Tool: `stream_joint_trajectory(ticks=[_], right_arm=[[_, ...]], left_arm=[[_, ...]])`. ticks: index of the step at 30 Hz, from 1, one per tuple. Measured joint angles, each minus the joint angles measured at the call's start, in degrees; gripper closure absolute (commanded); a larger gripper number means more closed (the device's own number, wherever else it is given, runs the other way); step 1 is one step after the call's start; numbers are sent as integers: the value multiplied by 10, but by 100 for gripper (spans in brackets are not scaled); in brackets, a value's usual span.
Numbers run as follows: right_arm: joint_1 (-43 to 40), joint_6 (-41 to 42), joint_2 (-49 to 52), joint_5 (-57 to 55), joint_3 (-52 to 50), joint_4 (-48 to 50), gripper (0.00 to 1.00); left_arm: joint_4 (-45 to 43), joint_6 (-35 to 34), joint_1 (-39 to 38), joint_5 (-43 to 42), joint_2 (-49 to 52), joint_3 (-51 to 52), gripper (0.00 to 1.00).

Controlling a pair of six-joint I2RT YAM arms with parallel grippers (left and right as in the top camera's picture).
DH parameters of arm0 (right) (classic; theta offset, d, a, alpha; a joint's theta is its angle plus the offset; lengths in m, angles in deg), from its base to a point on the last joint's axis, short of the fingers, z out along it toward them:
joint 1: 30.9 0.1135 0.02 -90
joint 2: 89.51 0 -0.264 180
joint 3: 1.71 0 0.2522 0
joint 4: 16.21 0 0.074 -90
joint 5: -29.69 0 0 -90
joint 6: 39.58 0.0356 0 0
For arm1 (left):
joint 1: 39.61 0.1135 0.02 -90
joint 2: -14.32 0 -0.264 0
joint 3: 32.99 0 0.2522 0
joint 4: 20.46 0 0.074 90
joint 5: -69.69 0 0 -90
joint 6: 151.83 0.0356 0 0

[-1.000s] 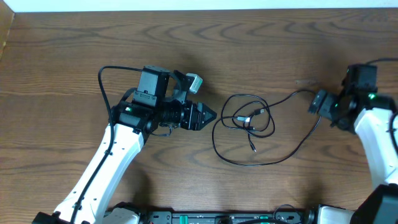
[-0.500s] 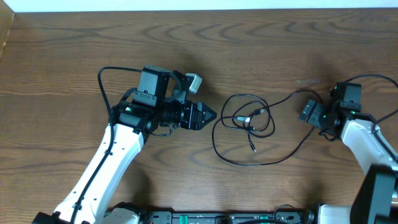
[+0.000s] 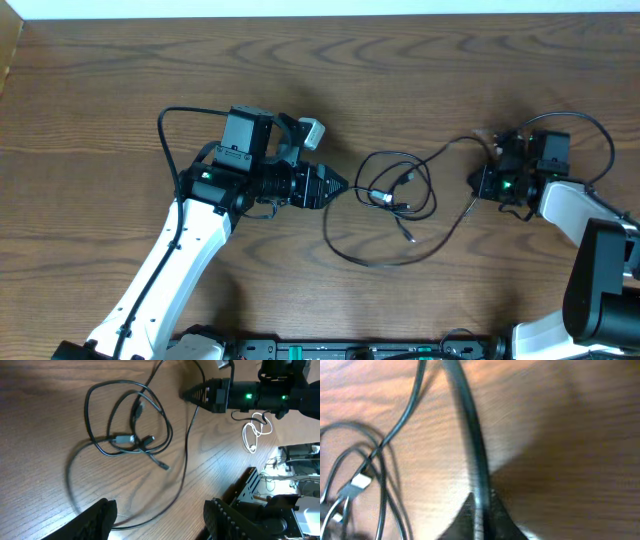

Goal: Untangle cables

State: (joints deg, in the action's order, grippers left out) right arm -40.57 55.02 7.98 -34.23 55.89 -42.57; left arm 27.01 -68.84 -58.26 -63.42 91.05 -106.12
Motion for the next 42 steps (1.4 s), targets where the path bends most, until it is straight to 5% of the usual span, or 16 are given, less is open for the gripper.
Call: stream_joint_trajectory(ticks=[10, 15, 24, 31, 42], right_arm=[[0, -14, -83, 38, 25, -122, 99], [0, -6, -194, 43, 135, -233, 99], [0, 3, -278, 48, 389, -432, 99], [0, 15, -279, 41, 527, -481, 99], [0, 31, -279, 39, 548, -508, 99]], left_arm=[[15, 4, 0, 0, 0, 0, 34], [26, 16, 0, -6, 0, 0, 19], [15, 78, -26, -91, 1, 0, 17], [-21, 88, -89, -104, 1, 0, 17], [-174, 90, -217, -110, 5, 0, 17]])
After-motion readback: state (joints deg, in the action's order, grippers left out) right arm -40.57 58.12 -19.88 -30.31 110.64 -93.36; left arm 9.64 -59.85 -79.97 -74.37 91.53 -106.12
